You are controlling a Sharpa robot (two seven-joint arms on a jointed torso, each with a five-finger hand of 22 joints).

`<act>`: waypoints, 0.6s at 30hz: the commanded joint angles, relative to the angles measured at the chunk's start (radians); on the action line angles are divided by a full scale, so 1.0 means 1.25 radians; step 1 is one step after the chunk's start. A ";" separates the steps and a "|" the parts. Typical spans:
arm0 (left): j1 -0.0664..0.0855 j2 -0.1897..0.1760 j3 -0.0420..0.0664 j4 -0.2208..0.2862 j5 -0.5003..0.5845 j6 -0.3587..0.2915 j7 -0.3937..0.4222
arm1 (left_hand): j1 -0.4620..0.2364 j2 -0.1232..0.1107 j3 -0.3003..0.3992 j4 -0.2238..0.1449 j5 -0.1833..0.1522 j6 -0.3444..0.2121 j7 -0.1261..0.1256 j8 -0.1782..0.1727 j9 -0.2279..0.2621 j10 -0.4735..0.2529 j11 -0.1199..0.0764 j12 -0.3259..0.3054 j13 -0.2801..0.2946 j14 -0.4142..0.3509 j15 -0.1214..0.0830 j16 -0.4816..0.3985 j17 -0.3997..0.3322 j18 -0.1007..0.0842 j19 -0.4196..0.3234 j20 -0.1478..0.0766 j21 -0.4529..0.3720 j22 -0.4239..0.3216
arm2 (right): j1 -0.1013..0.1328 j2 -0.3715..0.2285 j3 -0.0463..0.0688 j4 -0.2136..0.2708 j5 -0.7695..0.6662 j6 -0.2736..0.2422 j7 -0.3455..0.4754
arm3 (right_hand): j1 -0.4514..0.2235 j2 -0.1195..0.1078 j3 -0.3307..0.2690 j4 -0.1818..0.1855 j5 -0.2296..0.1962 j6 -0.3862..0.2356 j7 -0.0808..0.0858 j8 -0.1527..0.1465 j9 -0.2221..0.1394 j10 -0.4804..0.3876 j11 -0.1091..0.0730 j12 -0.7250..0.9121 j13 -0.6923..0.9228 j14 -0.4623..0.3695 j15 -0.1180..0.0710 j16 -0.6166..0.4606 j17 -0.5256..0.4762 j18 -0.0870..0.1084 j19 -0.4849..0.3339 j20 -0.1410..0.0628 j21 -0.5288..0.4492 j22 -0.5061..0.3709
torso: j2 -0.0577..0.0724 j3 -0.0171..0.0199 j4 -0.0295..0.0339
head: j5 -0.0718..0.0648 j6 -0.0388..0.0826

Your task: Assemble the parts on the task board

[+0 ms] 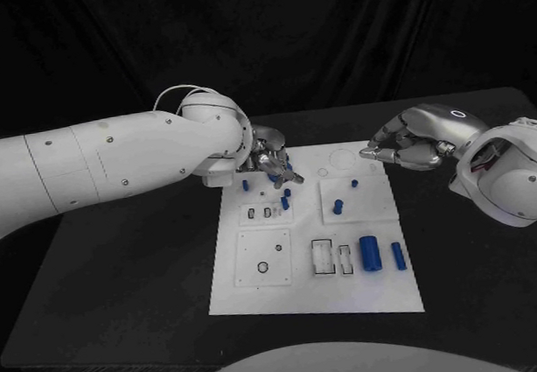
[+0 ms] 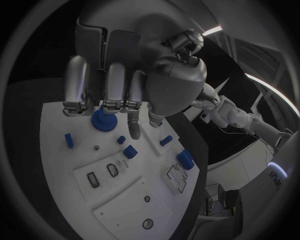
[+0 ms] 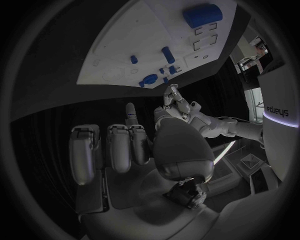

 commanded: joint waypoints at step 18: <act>-0.027 0.002 0.001 -0.016 0.000 0.023 0.000 | -0.005 0.000 0.039 -0.027 -0.001 -0.004 0.006 -0.068 -0.002 0.083 0.000 0.002 0.210 0.084 0.000 0.002 0.210 0.003 -0.009 0.001 -0.012 0.132 | -0.008 -0.002 0.001 -0.003 -0.001 0.002 -0.009 | 0.005 0.010 -0.003 -0.002 0.009 0.007 0.002 -0.002 -0.002 0.043 0.006 -0.008 0.109 0.057 0.006 0.003 0.072 -0.006 0.084 0.006 0.005 0.210 | -0.002 -0.0015 0.0068 | -0.006 -0.014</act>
